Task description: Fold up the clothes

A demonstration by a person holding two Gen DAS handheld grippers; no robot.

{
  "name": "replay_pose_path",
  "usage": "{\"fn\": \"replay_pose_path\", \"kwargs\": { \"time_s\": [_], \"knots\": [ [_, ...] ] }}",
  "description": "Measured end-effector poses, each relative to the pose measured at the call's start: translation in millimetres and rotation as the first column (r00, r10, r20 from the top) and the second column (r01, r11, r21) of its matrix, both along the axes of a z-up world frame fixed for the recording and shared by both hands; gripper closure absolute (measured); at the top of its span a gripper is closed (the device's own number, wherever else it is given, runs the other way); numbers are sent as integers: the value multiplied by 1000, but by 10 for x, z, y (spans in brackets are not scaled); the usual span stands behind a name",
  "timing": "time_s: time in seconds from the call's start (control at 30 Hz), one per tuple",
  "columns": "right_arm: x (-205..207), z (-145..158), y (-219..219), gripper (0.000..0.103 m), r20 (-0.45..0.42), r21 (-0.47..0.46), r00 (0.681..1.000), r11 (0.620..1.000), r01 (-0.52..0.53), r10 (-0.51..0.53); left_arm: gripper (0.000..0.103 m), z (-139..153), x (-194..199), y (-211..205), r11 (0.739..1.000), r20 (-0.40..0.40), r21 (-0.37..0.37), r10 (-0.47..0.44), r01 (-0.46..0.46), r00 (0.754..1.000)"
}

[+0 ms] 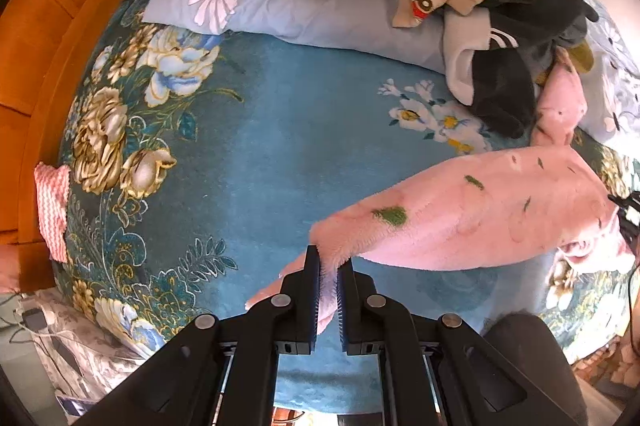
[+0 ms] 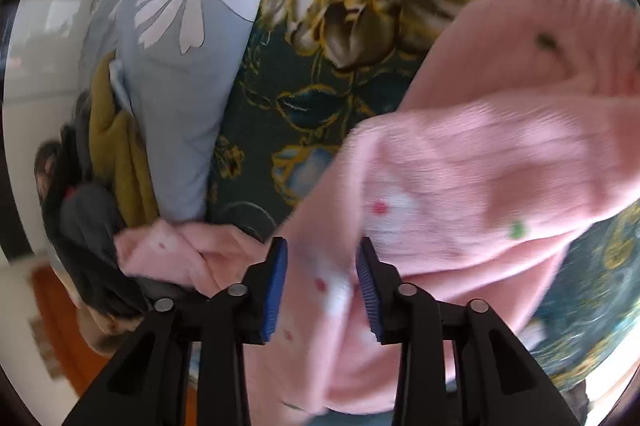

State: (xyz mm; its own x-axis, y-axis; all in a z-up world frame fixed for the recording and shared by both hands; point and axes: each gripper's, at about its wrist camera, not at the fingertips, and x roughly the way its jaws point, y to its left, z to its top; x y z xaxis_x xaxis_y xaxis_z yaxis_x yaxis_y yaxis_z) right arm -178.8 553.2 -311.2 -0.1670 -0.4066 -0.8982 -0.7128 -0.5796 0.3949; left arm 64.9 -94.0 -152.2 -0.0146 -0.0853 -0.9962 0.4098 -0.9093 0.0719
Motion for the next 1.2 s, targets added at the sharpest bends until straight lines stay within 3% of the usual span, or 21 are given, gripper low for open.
{"fn": "replay_pose_path", "kwargs": {
  "time_s": [0.03, 0.13, 0.23, 0.33, 0.43, 0.53, 0.6, 0.67, 0.7, 0.8, 0.9, 0.97, 1.13, 1.2],
  "knots": [
    [-21, -16, -25, 99, 6, -10, 1000, 1000, 13, -13, 95, 13, -14, -10, 1000, -2, 7, -6, 7, 1000],
    [-58, 129, -83, 99, -21, -11, 1000, 1000, 5, -5, 95, 128, -83, -47, 998, -37, 54, -33, 35, 999],
    [-41, 586, -58, 99, -131, 7, 991, 1000, -13, 14, 95, 362, -129, -62, 989, -94, 89, -109, 117, 990],
    [245, 1248, 48, 100, -272, 33, 962, 999, -13, 22, 95, 634, -117, -72, 969, -143, 118, -202, 219, 969],
    [604, 1874, 145, 100, -396, 63, 918, 998, -4, 29, 95, 583, 97, -171, 941, -79, 162, -287, 297, 955],
    [1266, 2167, 179, 99, -427, 103, 903, 995, 10, 36, 94, 532, 310, -270, 906, -20, 211, -372, 368, 928],
    [1714, 1957, 138, 99, -339, 119, 940, 993, -1, 42, 94, 495, 452, -337, 878, 18, 245, -428, 411, 904],
    [2109, 1571, 74, 99, -197, 120, 980, 993, -20, 44, 94, 6, 556, -421, 883, 170, 251, -444, 397, 879],
    [2289, 1378, 36, 99, -128, 119, 991, 993, -28, 43, 94, -132, 578, -419, 883, 203, 245, -451, 401, 869],
    [2612, 882, -124, 99, 20, 111, 999, 993, -31, 29, 94, -544, 641, -410, 882, 298, 228, -466, 412, 833],
    [2738, 631, -293, 99, 119, 127, 992, 991, -52, 37, 94, -955, 704, -401, 881, 391, 212, -474, 424, 789],
    [2758, 567, -393, 99, 161, 143, 985, 986, -87, 63, 94, -1027, 658, -395, 874, 400, 187, -485, 449, 778],
    [2782, 588, -478, 99, 235, 204, 965, 964, -169, 119, 90, -1150, 550, -578, 926, 390, 119, -375, 358, 841],
    [2814, 616, -459, 99, 246, 211, 962, 963, -170, 116, 80, -1079, 573, -711, 960, 322, 114, -281, 258, 904]
  ]
}}
